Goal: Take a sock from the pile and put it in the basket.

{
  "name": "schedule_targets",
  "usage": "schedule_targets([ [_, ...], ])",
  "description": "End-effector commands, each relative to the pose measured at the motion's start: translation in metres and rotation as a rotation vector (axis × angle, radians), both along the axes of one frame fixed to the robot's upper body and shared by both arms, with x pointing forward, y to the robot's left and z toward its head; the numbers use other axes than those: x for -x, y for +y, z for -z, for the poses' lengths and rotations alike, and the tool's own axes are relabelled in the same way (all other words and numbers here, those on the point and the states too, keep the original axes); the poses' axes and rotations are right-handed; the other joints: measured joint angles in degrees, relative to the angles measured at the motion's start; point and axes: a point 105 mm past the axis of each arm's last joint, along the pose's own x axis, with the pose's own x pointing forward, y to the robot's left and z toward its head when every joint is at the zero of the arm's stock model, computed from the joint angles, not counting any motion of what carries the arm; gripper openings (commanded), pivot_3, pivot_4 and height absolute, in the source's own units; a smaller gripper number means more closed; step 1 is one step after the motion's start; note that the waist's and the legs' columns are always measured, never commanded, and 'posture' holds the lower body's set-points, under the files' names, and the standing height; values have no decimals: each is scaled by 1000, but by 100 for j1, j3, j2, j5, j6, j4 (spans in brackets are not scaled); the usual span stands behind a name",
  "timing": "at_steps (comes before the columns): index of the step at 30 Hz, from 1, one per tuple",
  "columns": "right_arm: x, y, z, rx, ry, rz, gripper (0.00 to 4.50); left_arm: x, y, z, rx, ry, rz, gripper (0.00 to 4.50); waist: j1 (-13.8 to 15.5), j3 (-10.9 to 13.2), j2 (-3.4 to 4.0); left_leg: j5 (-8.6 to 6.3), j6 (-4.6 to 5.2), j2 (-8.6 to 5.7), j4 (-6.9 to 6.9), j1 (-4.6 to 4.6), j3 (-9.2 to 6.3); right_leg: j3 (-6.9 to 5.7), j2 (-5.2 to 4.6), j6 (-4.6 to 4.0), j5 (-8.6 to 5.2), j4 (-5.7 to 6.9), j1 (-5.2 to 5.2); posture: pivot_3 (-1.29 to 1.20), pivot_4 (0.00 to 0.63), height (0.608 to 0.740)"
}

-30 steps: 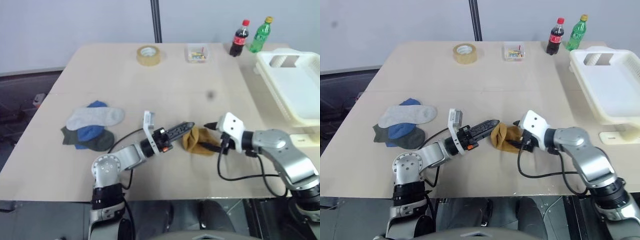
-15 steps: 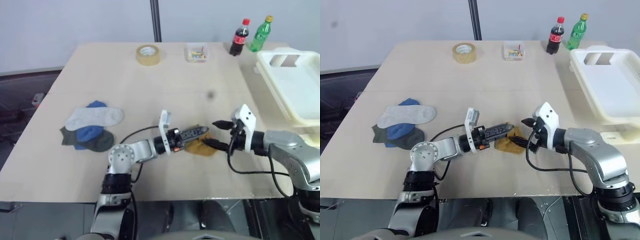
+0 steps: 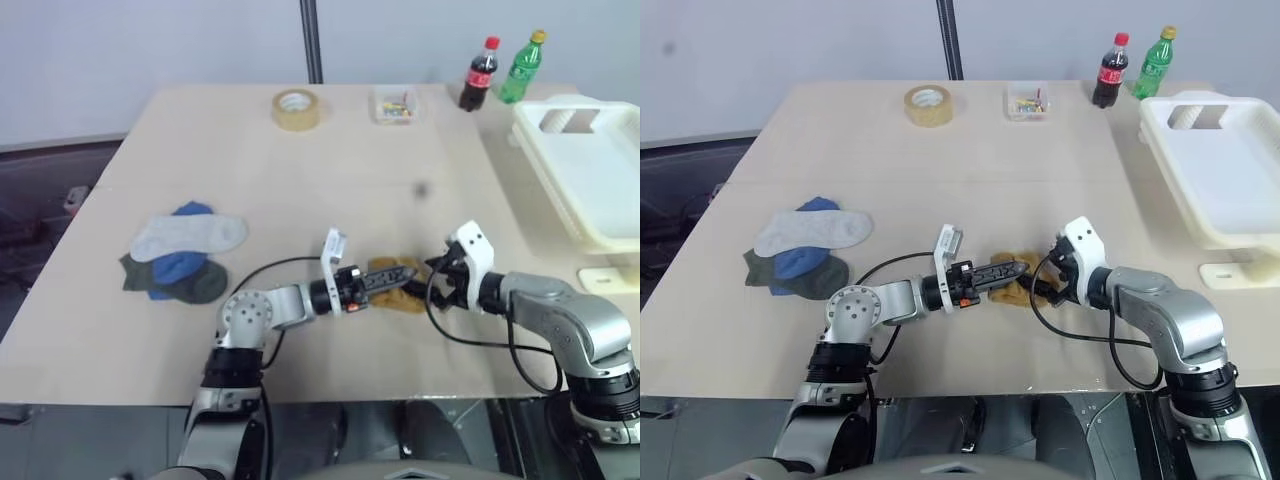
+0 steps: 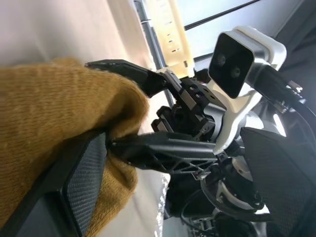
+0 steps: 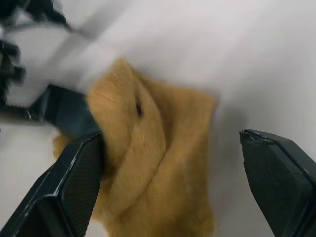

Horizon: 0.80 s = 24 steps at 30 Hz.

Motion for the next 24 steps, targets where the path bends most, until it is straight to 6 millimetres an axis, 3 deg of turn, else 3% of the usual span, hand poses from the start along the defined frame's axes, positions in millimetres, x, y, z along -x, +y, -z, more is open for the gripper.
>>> schedule_targets([
  [1,8,-2,8,6,59,-27,4443,1,1,-9,34,-34,3,4500,0,0,-1,0,0,0,0,1,-2,-2,0,0,0,-1,3,0,150,739],
  [12,15,4,24,-26,186,-16,4443,2,6,-12,-3,-100,16,4500,-6,-2,-2,0,0,1,0,4,-3,-2,1,0,0,-2,5,0,150,739],
  [17,18,10,25,-38,207,-41,2927,6,13,-13,-23,-164,18,4500,-14,-4,-1,-1,0,2,-2,8,-2,0,1,0,0,-1,6,0,150,739],
  [19,20,13,24,-53,214,-64,1695,6,14,-12,-27,-170,13,4500,-17,-4,-1,-1,0,2,-4,8,-1,1,1,0,0,-2,6,0,150,739],
  [20,21,15,23,-55,214,-78,1505,6,14,-12,-27,-172,12,4500,-15,-4,-1,-1,0,2,-4,8,-1,1,1,0,0,-2,6,0,150,739],
  [23,20,16,21,-60,211,-91,189,5,13,-11,-32,-177,5,4500,-16,-4,-1,-1,1,2,-4,9,-2,0,1,0,0,-2,6,0,150,739],
  [24,20,17,21,-62,211,-91,17,5,12,-10,-34,-179,5,4500,-18,-4,-1,-1,1,2,-4,10,-2,0,1,0,0,-2,6,0,150,739],
])
